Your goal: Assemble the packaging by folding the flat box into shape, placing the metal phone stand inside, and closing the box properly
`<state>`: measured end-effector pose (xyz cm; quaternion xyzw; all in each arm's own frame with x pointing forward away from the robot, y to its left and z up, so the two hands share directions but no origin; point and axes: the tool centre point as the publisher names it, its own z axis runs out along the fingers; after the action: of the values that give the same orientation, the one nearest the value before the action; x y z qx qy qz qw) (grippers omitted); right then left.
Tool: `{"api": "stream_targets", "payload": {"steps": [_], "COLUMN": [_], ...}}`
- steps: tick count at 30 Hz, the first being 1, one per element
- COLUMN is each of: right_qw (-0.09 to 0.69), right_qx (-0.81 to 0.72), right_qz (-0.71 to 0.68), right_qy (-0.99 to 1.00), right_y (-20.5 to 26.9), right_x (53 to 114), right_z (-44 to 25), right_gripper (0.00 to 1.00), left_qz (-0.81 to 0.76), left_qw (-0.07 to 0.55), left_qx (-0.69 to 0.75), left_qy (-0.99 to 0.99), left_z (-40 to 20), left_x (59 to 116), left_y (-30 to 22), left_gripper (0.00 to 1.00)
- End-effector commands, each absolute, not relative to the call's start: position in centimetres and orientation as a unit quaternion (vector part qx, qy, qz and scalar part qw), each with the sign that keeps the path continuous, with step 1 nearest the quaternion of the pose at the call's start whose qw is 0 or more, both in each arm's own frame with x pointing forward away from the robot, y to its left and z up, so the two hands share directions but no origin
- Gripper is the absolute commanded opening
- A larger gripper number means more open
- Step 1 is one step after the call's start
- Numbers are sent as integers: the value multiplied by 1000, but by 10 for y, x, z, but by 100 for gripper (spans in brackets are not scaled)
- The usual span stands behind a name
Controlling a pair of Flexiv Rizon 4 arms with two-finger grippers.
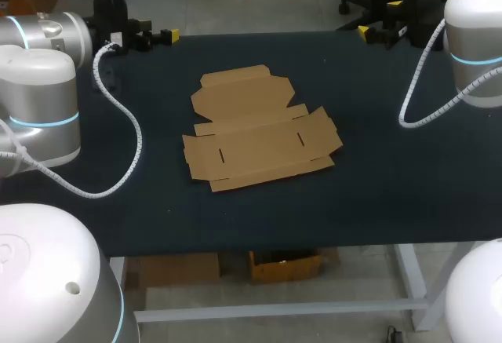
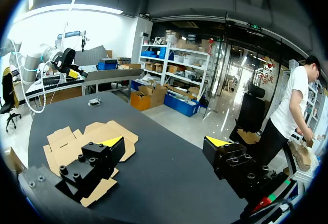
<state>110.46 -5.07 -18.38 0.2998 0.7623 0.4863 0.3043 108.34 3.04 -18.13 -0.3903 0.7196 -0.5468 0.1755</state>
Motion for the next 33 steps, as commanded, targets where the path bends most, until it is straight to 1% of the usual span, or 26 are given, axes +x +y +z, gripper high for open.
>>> {"api": "stream_targets", "payload": {"steps": [1, 33], "right_qw": [306, 304], "right_qx": [300, 301], "right_qz": [487, 482], "right_qy": [761, 764], "right_y": [-50, -51], "right_x": [1104, 1104], "right_z": [-184, -184], "right_gripper": [100, 100], "left_qz": [-548, -539], "left_qw": [177, 172], "left_qx": [-390, -396], "left_qy": [719, 724], "left_z": [-182, -180], "left_x": [1084, 1086], "left_y": [30, 27], "left_gripper": [100, 100]}}
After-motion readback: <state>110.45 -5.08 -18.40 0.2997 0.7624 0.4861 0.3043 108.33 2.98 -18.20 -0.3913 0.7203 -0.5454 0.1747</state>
